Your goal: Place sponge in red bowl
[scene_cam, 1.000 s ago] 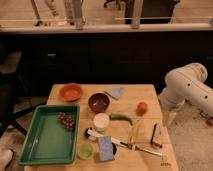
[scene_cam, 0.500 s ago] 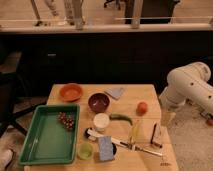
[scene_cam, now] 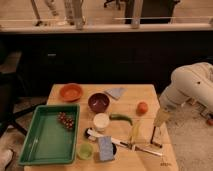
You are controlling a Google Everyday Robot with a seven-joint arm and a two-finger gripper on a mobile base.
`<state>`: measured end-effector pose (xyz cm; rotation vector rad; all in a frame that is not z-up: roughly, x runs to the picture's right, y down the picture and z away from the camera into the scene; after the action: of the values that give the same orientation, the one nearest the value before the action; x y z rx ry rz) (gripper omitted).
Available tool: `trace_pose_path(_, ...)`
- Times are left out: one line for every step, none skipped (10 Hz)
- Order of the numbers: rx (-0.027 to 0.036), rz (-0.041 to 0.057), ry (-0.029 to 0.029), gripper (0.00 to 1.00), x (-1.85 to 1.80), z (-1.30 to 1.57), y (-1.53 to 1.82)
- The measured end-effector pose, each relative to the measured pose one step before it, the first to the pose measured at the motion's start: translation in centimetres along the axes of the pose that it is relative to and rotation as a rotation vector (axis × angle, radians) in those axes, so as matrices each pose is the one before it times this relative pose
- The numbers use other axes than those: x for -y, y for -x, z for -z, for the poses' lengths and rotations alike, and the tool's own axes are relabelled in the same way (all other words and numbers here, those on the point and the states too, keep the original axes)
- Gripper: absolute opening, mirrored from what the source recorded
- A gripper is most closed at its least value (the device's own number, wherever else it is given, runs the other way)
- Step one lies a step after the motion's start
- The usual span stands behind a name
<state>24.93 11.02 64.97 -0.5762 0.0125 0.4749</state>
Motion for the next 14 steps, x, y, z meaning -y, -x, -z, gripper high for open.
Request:
trace_pose_path(0.00184,-0.03126,-0.00623,0.8,-0.966,-0.003,0.691)
trace_pose_path(-0.0002,-0.0117,-0.00153,0.8,-1.244,-0.312,1.199)
trace_pose_path(0.00096,-0.0092,-0.00055,0.8,-1.292,-0.237,1.032)
trace_pose_path(-0.00029,-0.00298,0.00016,0.8,-1.132,-0.204,0.713)
trace_pose_path(-0.00114,0.0063,0.00466,0.8,-1.001,-0.28,0.689)
trace_pose_path(0.00176,0.0222,0.01076,0.8,-1.084,-0.4,1.047)
trace_pose_path(-0.00185,0.01308,0.00784,0.8,-0.645,-0.267,0.463)
trace_pose_path(0.0022,0.0185,0.01388,0.8,-0.917,-0.323,0.793)
trace_pose_path(0.00399,0.03413,0.01355,0.8,-0.783,-0.274,0.851)
trace_pose_path(0.00002,0.02429,0.00589,0.8,-0.244,-0.113,0.128)
trace_pose_path(0.00048,0.00812,0.0018,0.8,-0.074,-0.02,0.075)
trace_pose_path(-0.00002,0.00054,0.00023,0.8,-0.003,-0.008,0.004)
trace_pose_path(0.00025,0.00043,0.00031,0.8,-0.008,-0.003,0.022)
trace_pose_path(-0.00012,-0.00098,-0.00025,0.8,0.007,0.009,-0.05)
